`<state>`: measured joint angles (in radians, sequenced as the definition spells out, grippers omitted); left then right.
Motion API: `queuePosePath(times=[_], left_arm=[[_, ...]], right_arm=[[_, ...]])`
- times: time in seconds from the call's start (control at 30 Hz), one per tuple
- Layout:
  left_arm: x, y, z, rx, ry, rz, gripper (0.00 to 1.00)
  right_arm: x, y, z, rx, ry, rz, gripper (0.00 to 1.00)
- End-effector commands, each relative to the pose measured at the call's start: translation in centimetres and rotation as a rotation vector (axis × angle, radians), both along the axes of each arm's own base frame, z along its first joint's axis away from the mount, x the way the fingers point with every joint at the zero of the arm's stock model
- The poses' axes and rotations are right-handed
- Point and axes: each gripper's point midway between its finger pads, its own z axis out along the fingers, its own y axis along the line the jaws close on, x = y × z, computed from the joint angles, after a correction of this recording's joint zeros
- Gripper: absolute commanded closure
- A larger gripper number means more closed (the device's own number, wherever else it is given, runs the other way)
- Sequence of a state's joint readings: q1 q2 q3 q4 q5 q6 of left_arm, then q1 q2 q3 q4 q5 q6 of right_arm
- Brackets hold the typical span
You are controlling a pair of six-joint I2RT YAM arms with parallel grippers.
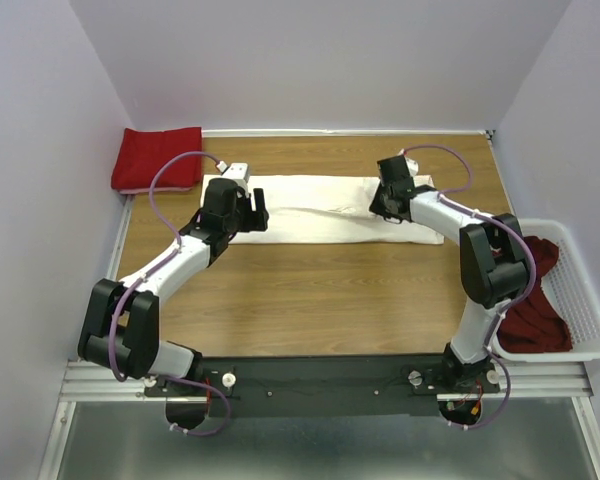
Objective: Fold and stack the t-shirts
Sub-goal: Fold the tshirt
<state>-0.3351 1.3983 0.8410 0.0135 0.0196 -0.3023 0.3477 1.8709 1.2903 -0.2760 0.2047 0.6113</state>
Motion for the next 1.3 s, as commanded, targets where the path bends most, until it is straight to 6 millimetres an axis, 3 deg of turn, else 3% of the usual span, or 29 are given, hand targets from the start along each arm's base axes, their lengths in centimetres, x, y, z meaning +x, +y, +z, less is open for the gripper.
queuePosePath(times=[0.0, 0.13, 0.27, 0.47, 0.63, 0.73, 0.83, 0.93, 1.0, 1.07, 1.1, 1.13, 1.2, 1.23, 1.27], left_arm=[[0.0, -0.2, 1.0, -0.005, -0.033, -0.011, 0.21], [-0.1, -0.3, 0.9, -0.006, -0.03, -0.014, 0.21], [-0.1, -0.2, 0.8, -0.007, -0.028, -0.011, 0.21], [0.0, -0.4, 0.7, -0.01, -0.022, -0.017, 0.21], [-0.1, -0.4, 0.3, -0.008, -0.014, -0.018, 0.21], [-0.2, -0.9, 0.3, -0.011, -0.011, -0.025, 0.21], [-0.3, -2.8, 0.6, -0.049, -0.002, -0.057, 0.21], [-0.5, -6.7, 1.5, -0.089, -0.014, -0.12, 0.21], [-1.0, -9.4, 0.9, -0.097, 0.012, -0.178, 0.21], [-0.4, -11.6, 2.0, -0.131, 0.004, -0.215, 0.21], [-0.3, -12.6, 1.2, -0.132, 0.027, -0.23, 0.21], [0.0, -14.3, 2.4, -0.163, 0.011, -0.253, 0.21], [0.1, -16.2, 1.8, -0.197, 0.045, -0.284, 0.22], [0.3, -17.7, 3.0, -0.228, 0.028, -0.308, 0.22], [0.4, -18.6, 1.9, -0.245, 0.069, -0.305, 0.22]], right_arm=[[-0.2, 0.1, -0.2, 0.125, -0.081, -0.128, 0.87], [-1.4, -0.4, -1.7, 0.174, -0.081, -0.171, 0.85], [-0.9, -0.6, -1.3, 0.111, -0.1, -0.107, 0.74], [-0.8, -2.2, -1.1, 0.01, -0.118, -0.114, 0.67], [-2.3, -2.4, -3.1, 0.059, -0.06, -0.145, 0.67], [-2.7, -2.2, -3.2, 0.084, -0.055, -0.155, 0.67], [-2.9, -1.8, -2.8, 0.112, -0.057, -0.145, 0.68], [-2.8, -1.3, -2.0, 0.14, -0.071, -0.128, 0.67], [-3.0, -1.4, -1.8, 0.145, -0.076, -0.135, 0.67], [-3.2, -1.8, -1.2, 0.154, -0.089, -0.153, 0.67], [-2.9, -1.8, -0.9, 0.168, -0.11, -0.153, 0.67], [-3.0, -1.8, -0.6, 0.179, -0.116, -0.15, 0.67], [-3.1, -1.9, -0.5, 0.185, -0.119, -0.15, 0.67], [-3.3, -1.8, -0.6, 0.192, -0.116, -0.145, 0.67], [-3.3, -1.9, -0.6, 0.196, -0.117, -0.145, 0.67]])
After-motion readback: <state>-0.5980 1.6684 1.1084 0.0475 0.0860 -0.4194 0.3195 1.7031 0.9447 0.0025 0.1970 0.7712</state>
